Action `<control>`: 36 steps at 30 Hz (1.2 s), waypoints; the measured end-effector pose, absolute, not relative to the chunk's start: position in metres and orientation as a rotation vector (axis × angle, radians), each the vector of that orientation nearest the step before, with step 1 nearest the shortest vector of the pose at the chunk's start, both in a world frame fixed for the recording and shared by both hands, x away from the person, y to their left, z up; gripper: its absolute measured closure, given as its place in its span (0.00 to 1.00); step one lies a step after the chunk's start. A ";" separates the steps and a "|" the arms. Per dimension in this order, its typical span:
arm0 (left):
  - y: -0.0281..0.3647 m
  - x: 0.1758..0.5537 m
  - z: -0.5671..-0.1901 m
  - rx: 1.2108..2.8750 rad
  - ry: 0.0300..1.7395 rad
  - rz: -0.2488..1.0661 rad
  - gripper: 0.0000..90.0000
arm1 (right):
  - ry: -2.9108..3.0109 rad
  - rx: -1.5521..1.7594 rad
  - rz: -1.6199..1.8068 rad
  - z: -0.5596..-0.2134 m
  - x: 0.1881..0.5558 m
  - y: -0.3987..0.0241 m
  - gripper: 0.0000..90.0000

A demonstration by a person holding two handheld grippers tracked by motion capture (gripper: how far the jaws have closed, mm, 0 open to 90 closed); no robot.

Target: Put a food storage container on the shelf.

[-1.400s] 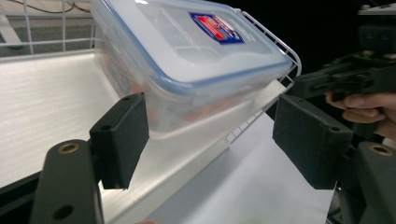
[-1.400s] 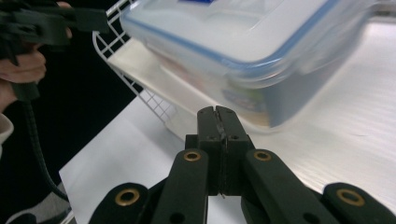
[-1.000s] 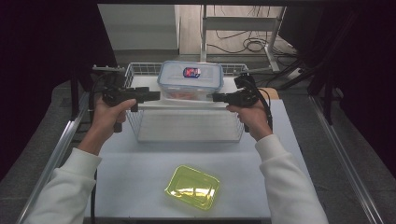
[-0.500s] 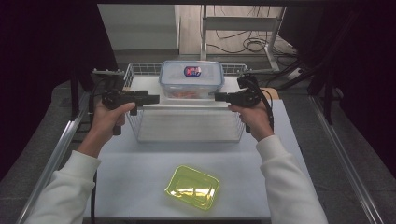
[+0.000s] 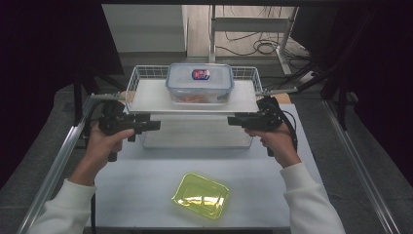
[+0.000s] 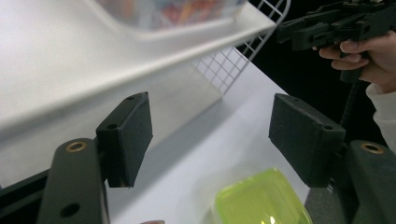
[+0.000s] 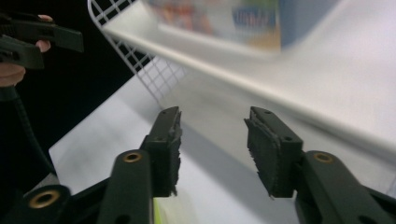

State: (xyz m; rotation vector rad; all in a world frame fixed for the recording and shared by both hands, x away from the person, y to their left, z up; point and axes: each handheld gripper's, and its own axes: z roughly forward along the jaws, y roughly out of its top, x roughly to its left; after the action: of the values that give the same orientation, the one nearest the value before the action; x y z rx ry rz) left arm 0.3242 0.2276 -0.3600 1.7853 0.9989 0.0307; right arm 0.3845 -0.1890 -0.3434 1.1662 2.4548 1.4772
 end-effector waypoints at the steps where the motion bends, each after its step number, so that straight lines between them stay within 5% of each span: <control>1: 0.229 0.318 -0.368 1.793 0.995 0.019 0.33 | 2.465 1.166 1.468 -0.350 0.378 -0.195 0.56; 21: 0.223 0.276 -0.458 1.943 1.033 -0.023 0.34 | 2.601 1.235 1.244 -0.440 0.324 -0.222 0.53; 36: 0.218 0.268 -0.477 2.012 1.049 -0.007 0.33 | 2.617 1.241 1.213 -0.457 0.312 -0.221 0.53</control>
State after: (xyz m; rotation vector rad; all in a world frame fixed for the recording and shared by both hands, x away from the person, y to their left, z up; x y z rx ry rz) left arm 0.2683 0.2180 -0.4768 2.0123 1.0494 -0.0069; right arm 0.3119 -0.2214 -0.4574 1.2406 2.6175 1.2127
